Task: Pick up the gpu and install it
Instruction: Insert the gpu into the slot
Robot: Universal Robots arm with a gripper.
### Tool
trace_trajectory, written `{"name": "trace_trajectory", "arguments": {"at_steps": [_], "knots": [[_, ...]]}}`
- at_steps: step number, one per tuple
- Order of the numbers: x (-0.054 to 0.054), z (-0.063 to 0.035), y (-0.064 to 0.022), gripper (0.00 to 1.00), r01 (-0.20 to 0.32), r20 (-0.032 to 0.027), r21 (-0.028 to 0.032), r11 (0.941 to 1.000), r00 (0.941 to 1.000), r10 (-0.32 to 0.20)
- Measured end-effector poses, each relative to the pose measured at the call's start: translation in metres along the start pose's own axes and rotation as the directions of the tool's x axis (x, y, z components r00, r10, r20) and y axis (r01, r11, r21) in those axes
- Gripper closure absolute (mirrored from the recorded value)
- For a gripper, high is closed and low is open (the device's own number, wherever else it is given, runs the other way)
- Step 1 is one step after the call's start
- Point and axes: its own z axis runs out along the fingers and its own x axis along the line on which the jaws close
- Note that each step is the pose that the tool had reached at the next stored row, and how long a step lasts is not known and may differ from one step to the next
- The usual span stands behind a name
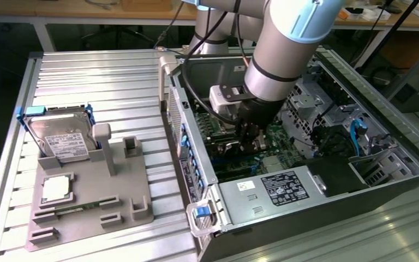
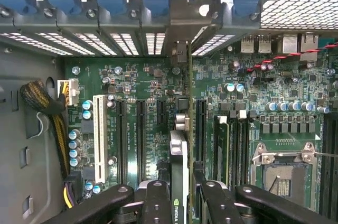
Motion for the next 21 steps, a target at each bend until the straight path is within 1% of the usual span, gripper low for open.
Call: {"name": "trace_trajectory", "arguments": {"at_steps": [1,6,9,11,21], "knots": [[0.0,0.0,0.001,0.73,-0.001,0.0,-0.0005,1.0,1.0,0.001],[0.0,0.0005,0.001,0.73,0.0,-0.0001,-0.0003,1.0,1.0,0.0],[0.0,0.0009,-0.0015,0.73,-0.001,0.0002,-0.0003,1.0,1.0,0.001],[0.0,0.0012,-0.0017,0.73,-0.001,0.0,-0.0004,1.0,1.0,0.001],[0.001,0.0117,-0.0017,0.73,-0.001,-0.0001,-0.0005,1.0,1.0,0.001]]}}
